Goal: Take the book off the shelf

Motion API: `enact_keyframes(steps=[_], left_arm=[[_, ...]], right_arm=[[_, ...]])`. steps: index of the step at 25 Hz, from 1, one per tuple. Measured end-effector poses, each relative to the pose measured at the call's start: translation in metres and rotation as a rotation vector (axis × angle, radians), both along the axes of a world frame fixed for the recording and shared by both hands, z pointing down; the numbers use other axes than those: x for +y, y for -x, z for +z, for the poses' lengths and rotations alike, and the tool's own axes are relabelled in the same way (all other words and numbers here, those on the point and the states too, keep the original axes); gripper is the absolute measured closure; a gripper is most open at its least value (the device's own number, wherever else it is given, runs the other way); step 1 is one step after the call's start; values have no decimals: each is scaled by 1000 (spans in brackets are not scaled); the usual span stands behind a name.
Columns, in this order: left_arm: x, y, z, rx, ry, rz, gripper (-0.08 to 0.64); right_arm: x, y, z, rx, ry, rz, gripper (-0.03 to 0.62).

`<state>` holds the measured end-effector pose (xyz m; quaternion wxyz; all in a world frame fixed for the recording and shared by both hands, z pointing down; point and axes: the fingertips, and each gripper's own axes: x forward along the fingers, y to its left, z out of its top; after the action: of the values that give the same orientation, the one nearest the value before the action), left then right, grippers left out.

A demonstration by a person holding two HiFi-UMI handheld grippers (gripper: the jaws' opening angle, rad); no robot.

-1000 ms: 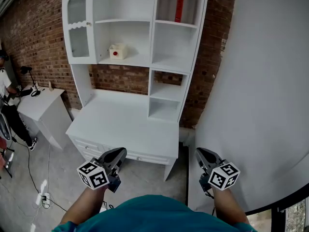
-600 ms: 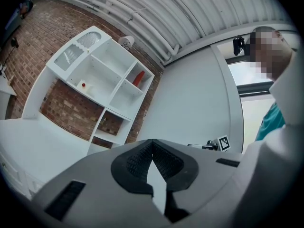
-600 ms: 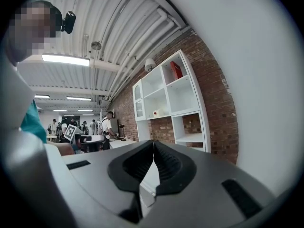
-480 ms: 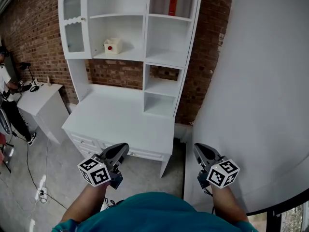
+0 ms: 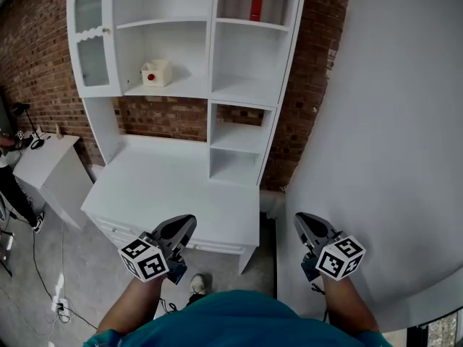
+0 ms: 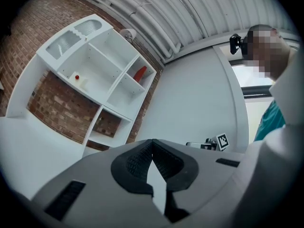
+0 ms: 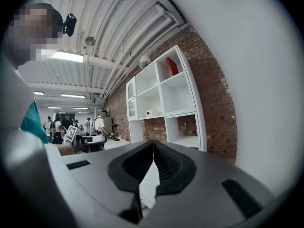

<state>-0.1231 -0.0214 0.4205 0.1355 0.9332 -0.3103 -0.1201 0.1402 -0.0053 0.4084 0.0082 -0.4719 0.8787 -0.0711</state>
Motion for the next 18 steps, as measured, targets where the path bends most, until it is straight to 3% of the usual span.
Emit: enact_keyframes(steps=[10, 18], left_arm=[[-156, 11, -25, 1, -27, 152, 545], [-246, 21, -41, -18, -39, 251, 545]], right_arm=[[-134, 35, -27, 11, -41, 86, 569], [-227, 59, -48, 7, -51, 129, 569]])
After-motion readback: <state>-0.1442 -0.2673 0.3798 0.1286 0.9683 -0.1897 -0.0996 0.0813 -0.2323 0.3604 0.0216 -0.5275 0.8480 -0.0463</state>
